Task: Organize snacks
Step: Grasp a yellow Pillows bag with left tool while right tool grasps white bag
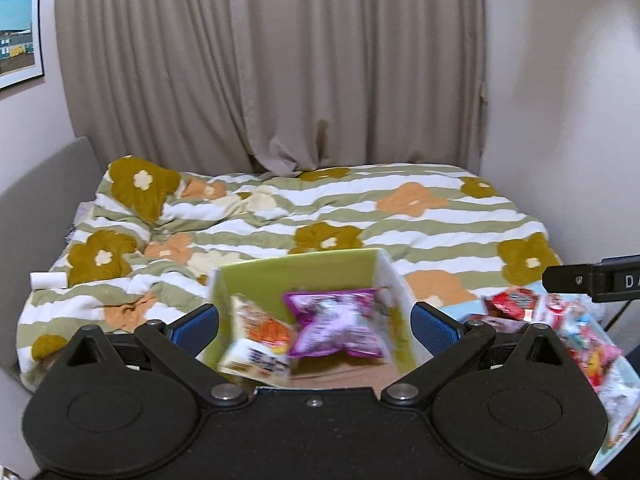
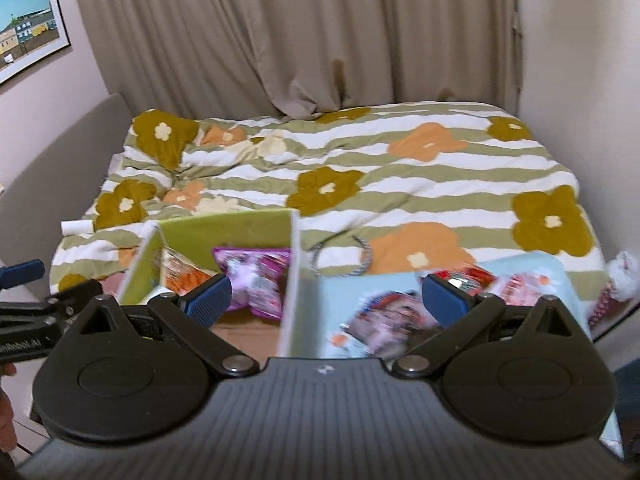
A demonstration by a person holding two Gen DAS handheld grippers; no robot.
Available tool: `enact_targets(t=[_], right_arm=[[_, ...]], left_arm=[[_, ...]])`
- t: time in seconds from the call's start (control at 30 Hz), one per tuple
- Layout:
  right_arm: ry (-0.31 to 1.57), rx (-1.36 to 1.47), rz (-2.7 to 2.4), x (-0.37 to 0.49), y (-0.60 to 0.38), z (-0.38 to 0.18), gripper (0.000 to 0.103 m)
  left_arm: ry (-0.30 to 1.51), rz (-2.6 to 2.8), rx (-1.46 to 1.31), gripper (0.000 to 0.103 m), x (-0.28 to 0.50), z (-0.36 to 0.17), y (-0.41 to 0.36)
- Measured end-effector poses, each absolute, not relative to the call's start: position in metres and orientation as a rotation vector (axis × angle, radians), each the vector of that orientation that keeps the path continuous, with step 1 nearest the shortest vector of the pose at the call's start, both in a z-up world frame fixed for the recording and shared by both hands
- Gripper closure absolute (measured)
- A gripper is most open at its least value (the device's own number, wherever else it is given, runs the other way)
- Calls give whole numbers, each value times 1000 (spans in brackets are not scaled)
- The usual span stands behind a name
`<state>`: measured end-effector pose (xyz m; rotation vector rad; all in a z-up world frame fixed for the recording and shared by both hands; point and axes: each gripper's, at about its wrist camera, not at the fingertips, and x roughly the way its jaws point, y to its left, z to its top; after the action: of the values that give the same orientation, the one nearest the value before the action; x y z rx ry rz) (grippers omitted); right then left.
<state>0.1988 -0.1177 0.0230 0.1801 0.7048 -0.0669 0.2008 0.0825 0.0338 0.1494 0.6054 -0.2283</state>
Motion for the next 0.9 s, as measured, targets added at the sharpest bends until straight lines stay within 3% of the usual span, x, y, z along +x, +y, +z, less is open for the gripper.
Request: enact_targets(t=[0.33, 0.9], right_arm=[[757, 183, -124, 122, -223, 1, 0], [914, 195, -77, 71, -323, -102, 0]], left_arm=[[649, -321, 183, 0, 141, 6, -27], [973, -335, 77, 0, 100, -130, -109]])
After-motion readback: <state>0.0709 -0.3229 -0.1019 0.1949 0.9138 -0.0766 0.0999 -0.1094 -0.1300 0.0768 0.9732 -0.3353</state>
